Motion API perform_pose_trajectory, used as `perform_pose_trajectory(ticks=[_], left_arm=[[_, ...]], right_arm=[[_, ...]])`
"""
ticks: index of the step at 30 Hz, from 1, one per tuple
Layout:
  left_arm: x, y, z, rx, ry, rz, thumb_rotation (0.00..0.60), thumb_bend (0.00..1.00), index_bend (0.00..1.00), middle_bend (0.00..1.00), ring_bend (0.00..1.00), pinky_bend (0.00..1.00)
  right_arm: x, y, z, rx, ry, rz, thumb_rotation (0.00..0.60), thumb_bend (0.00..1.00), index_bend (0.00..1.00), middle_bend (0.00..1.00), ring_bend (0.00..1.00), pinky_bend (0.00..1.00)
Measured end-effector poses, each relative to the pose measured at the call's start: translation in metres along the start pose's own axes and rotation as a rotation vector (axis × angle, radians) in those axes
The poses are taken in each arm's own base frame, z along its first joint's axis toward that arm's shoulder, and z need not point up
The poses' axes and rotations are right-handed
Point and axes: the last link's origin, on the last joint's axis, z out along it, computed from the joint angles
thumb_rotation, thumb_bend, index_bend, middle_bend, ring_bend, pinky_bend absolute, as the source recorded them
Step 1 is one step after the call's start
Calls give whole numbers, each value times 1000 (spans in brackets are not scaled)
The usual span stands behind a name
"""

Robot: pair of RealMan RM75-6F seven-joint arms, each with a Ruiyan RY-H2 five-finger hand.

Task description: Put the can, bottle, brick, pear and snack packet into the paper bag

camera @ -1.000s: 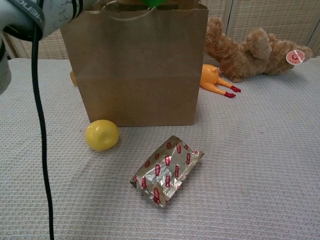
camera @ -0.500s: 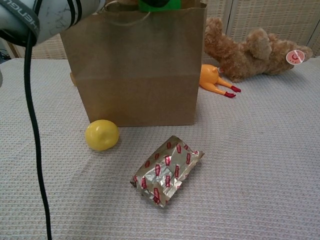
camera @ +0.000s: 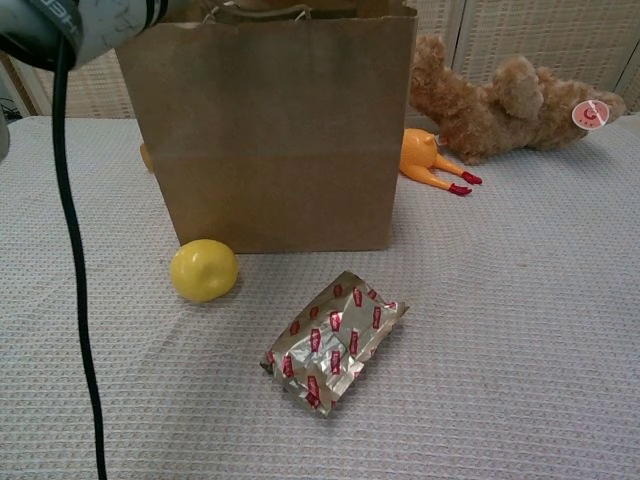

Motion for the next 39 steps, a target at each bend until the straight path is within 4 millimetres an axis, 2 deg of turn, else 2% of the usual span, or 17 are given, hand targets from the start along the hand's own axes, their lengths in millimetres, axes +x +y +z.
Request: perform_pose_trajectory(ticks=[4,10,13,17,21,25,29,32,35,39], left_arm=[[14,-8,-10,17,36,-5,600,448,44,36,14,181],[46,-25,-34,58,89,-36,600,514,80,53,16,182],[64,-35,-54,84,110,-75,600,561,84,56,17,182],[90,-61,-93,129,144,-79,600,626,85,62,18,182],[99,-89,-136,168,132,-31,600,620,85,61,18,181],[92,-113,-176,185,59,51,600,547,85,63,18,181],[70,-139,-215,185,-107,153,600,456,85,65,18,182],[50,-154,-235,181,-236,201,600,409,85,64,18,183],[29,-160,-241,166,-326,203,600,395,81,64,18,182],[5,-158,-237,123,-416,208,600,378,71,63,17,184]], right_arm=[[0,0,-1,2,-1,1,600,17,0,0,0,0],[-2,-2,-4,13,-5,-8,600,17,0,0,0,0],[-3,-4,-5,17,-2,-10,600,17,0,0,0,0],[-4,-6,-6,21,1,-15,600,17,0,0,0,0],[-5,-8,-7,28,0,-21,600,17,0,0,0,0],[-7,-11,-8,34,-6,-28,600,16,0,0,0,0],[-9,-14,-7,40,-12,-34,600,17,0,0,0,0],[-10,-16,-7,46,-13,-39,600,17,0,0,0,0],[-10,-17,-6,49,-12,-41,600,17,0,0,0,0],[-10,-16,-5,47,-14,-39,600,17,0,0,0,0]])
